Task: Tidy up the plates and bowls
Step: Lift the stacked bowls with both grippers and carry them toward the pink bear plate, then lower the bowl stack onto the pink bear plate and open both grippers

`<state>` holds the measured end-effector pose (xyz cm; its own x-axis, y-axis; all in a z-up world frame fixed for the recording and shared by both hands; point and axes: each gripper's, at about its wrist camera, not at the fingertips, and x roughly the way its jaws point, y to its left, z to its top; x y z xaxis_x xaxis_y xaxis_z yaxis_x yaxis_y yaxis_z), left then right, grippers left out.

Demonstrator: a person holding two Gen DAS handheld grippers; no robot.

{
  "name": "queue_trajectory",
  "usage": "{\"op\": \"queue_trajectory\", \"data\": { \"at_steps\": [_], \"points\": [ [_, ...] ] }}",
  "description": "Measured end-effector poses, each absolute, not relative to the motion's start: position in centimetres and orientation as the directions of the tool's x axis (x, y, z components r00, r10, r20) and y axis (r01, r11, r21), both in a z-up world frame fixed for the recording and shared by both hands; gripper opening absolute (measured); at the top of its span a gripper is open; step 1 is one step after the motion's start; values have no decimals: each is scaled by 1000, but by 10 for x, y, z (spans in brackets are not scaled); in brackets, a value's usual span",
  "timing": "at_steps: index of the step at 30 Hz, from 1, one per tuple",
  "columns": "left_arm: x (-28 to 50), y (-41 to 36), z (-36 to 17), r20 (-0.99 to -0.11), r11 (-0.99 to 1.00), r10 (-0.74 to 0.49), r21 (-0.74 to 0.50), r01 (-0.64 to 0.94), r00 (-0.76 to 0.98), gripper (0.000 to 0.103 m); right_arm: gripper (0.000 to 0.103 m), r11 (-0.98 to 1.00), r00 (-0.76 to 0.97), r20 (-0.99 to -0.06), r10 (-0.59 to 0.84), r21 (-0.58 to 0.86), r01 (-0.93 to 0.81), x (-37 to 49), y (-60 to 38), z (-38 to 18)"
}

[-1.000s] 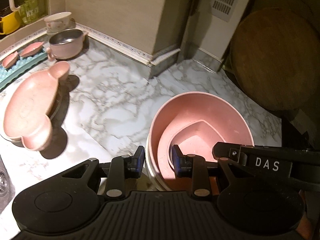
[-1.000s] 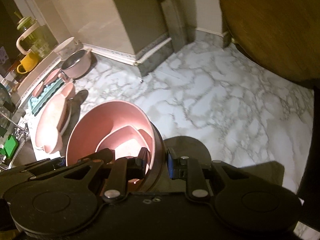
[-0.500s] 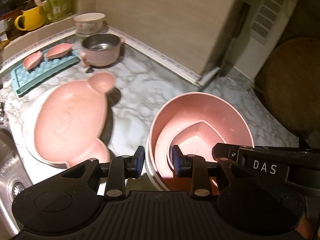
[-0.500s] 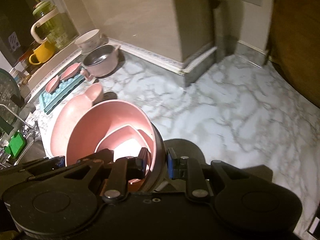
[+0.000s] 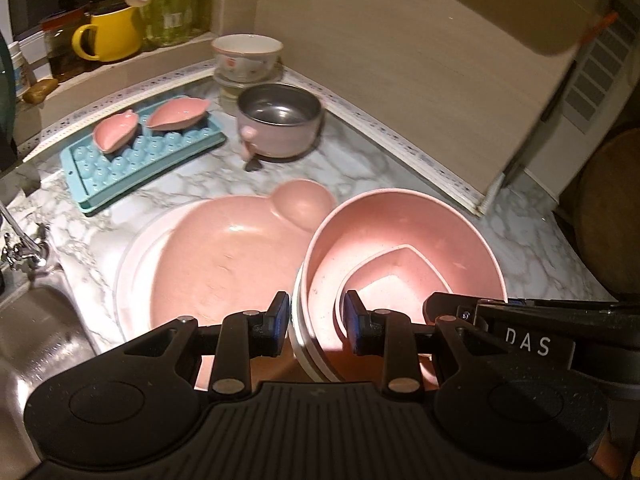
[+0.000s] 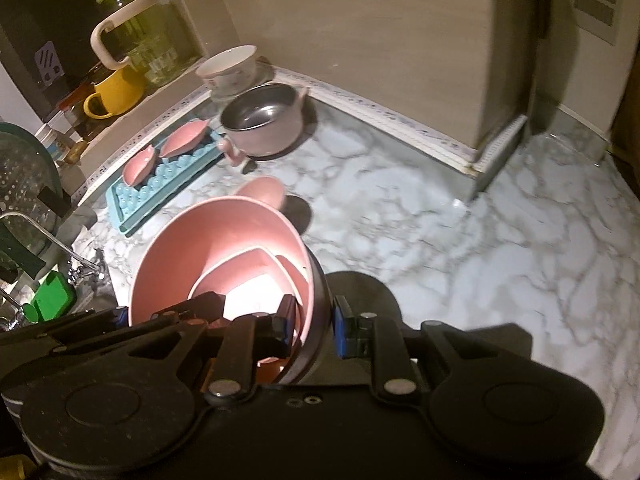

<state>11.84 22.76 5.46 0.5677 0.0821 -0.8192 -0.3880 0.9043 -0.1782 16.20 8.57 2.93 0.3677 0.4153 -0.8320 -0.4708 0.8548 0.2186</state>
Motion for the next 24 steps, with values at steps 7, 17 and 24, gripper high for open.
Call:
{"op": "queue_trajectory", "data": {
  "at_steps": [7, 17, 24],
  "points": [
    [115, 264, 51, -826, 892, 96, -175, -416, 555, 28, 18, 842, 345, -837, 425, 226, -489, 163, 124, 23],
    [115, 305, 30, -847, 868, 114, -169, -467, 519, 28, 18, 830, 310, -853, 420, 223, -512, 169, 172, 3],
    [119, 319, 14, -862, 861, 100, -175, -477, 497, 28, 18, 828, 293, -868, 400, 206, -521, 174, 190, -8]
  ]
}}
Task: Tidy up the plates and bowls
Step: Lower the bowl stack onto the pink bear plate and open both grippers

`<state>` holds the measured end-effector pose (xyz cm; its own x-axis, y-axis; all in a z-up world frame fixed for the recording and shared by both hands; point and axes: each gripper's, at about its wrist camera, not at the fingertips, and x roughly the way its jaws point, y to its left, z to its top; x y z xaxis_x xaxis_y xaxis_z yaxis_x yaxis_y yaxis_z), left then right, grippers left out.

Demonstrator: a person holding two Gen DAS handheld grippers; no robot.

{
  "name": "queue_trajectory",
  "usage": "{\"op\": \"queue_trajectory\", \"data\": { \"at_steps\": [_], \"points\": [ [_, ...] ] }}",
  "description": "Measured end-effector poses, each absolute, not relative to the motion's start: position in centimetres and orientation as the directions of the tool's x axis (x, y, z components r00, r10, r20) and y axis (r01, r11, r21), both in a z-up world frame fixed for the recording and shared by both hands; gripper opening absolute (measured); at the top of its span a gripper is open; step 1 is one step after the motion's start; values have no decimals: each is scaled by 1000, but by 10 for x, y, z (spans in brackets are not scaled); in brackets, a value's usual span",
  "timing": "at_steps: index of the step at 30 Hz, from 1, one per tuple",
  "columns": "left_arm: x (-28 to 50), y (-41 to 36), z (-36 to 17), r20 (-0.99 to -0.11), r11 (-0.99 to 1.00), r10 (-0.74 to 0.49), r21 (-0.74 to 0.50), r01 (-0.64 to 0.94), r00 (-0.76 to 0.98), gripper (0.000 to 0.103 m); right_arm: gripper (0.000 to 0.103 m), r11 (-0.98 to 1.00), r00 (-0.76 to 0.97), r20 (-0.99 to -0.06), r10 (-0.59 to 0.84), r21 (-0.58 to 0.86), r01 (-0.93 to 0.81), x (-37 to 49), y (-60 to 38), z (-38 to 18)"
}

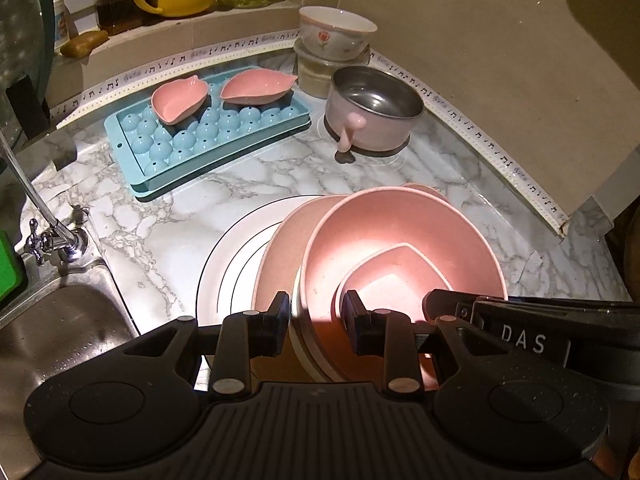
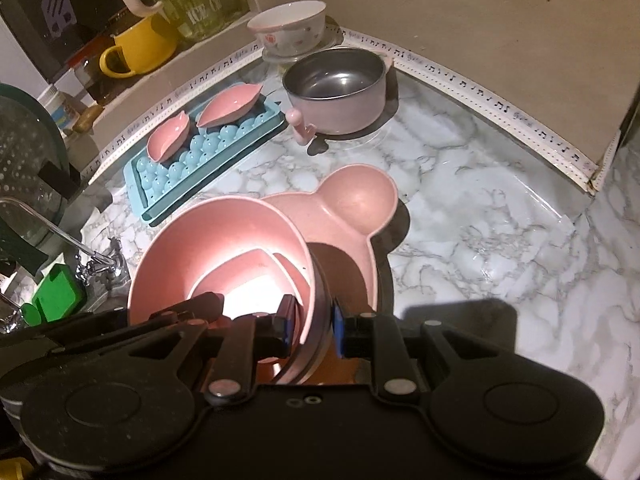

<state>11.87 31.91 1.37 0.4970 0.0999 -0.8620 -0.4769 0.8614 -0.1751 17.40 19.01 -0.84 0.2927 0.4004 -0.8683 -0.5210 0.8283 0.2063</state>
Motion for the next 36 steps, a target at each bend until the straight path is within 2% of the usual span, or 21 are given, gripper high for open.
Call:
{"op": "queue_trajectory", "data": {
  "at_steps": [19, 36],
  "points": [
    [134, 322, -3, -871, 860, 86, -180, -477, 485, 28, 19, 832, 292, -882, 370, 175, -527, 191, 201, -20],
    [129, 314, 6, -865, 871, 129, -135, -473, 485, 29, 30, 809, 288, -863, 414, 205, -550, 186, 186, -2]
  ]
}}
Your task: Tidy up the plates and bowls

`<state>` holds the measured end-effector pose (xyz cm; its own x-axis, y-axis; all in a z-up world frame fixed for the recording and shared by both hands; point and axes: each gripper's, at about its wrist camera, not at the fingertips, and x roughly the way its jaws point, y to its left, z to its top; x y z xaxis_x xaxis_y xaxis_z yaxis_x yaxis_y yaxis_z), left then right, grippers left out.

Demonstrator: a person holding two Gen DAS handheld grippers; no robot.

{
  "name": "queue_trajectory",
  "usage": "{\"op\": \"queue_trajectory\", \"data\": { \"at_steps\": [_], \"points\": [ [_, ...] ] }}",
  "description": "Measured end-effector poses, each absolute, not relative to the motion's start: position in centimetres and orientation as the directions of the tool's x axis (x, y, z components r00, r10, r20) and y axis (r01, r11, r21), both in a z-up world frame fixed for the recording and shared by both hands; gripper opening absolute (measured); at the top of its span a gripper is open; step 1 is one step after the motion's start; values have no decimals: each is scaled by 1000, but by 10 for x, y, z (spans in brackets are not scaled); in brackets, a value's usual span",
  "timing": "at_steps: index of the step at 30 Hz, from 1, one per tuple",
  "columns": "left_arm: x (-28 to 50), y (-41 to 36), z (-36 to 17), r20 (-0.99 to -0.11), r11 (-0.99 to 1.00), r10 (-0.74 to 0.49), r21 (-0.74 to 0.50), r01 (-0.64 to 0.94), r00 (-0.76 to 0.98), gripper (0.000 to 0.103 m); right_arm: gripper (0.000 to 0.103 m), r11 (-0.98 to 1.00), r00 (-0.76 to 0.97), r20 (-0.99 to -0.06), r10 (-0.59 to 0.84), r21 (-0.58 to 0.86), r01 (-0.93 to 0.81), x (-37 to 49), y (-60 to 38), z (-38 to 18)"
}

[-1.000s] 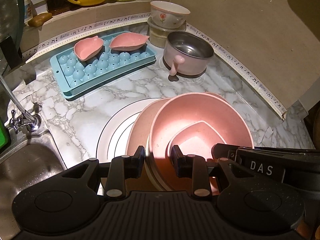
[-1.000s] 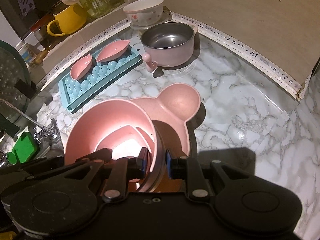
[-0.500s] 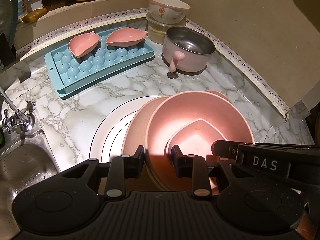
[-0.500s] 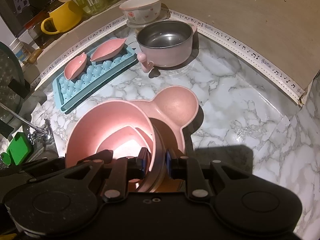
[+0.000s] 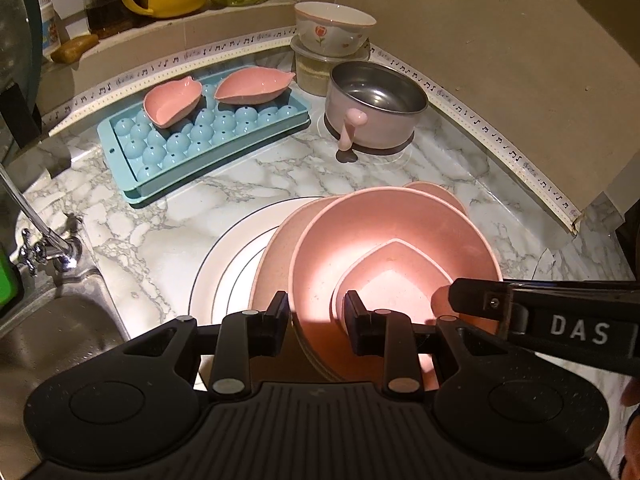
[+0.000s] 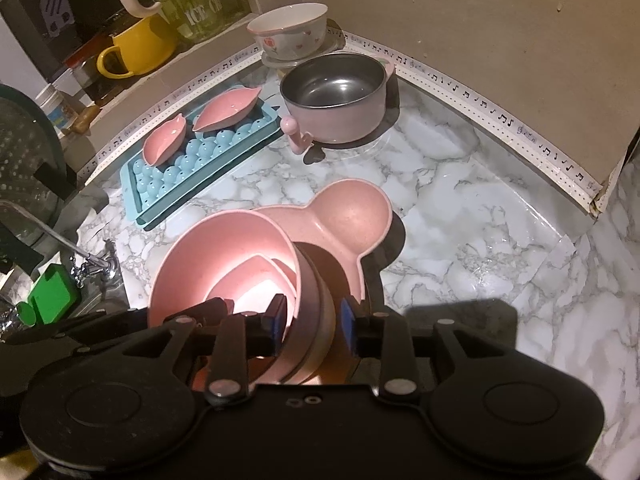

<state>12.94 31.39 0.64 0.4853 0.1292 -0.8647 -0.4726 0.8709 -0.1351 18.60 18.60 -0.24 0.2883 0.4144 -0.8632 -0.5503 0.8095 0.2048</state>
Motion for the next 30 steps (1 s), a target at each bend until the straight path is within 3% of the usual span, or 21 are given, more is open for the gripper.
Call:
{"op": "queue_trajectory", "data": {
  "at_steps": [5, 9, 14, 19, 30],
  "points": [
    [122, 311, 15, -858, 869, 140, -133, -477, 495, 31, 33, 796, 295, -850, 436, 212, -567, 181, 179, 8],
    [111, 305, 24, -835, 875, 173, -113, -471, 522, 54, 37, 788, 295, -843, 450, 219, -576, 176, 172, 15],
    [98, 295, 37, -811, 883, 196, -99, -459, 551, 56, 40, 771, 304, -832, 463, 210, -601, 163, 165, 26],
    [85, 286, 46, -799, 882, 207, -97, -461, 564, 68, 51, 750, 312, -812, 493, 215, -625, 149, 151, 37],
    [56, 253, 53, -777, 903, 206, -83, -421, 595, 74, 78, 700, 337, -746, 574, 234, -675, 120, 110, 57]
  ]
}}
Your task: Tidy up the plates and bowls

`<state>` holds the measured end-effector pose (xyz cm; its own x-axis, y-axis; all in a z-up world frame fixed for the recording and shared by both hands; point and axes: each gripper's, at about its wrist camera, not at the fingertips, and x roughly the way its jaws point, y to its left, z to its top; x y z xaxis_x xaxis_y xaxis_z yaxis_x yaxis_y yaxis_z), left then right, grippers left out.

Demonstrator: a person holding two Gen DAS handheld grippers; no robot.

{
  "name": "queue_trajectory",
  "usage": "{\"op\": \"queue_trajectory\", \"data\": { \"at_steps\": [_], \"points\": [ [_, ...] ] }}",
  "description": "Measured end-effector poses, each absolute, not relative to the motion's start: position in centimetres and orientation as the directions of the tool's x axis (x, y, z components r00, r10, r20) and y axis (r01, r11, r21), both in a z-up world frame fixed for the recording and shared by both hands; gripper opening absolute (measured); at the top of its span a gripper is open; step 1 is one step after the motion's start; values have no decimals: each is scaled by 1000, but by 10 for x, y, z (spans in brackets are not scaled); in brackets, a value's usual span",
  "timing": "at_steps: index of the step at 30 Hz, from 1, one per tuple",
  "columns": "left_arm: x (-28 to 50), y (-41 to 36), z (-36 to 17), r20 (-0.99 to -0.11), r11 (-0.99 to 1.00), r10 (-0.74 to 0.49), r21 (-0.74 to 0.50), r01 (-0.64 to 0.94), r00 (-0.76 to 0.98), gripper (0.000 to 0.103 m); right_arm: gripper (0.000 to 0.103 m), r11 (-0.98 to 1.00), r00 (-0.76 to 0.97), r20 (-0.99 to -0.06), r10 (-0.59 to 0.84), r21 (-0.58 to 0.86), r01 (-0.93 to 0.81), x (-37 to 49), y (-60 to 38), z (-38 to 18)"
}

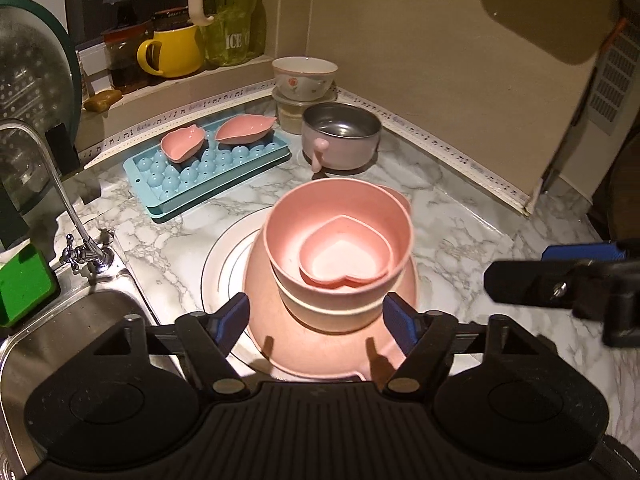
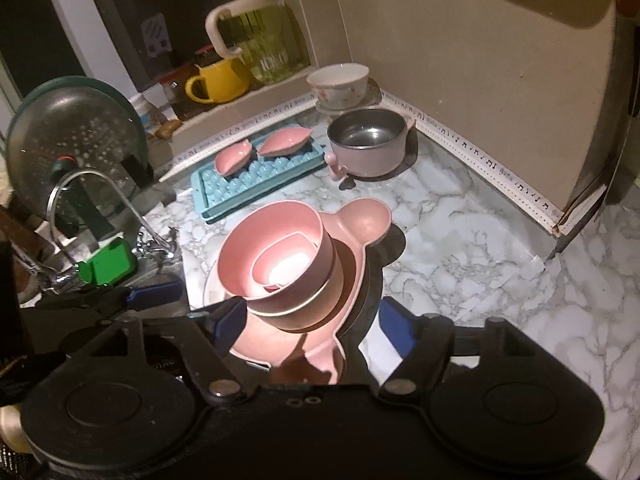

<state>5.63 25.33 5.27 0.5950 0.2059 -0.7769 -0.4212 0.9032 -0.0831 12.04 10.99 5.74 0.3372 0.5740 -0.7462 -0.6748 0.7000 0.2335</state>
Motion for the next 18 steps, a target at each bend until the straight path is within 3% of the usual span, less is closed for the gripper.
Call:
{"op": "queue_trajectory", "data": {
  "at_steps": [8, 10, 15, 18],
  "points": [
    [35, 230, 60, -748, 912, 213, -79, -403, 628, 75, 87, 673, 377, -673, 636, 244, -699, 100, 79, 64],
    [30, 224, 62, -741, 913, 220, -73, -402, 634, 81, 94, 669, 387, -657, 647, 245, -702, 93, 71, 65],
    [17, 212, 66, -715, 916, 224, -77, -394, 663, 81, 102, 654, 411, -619, 670, 229, -721, 77, 55, 66],
    [10, 204, 69, -695, 920, 220, -84, -382, 684, 91, 102, 660, 433, -597, 675, 226, -717, 73, 46, 65]
  ]
}}
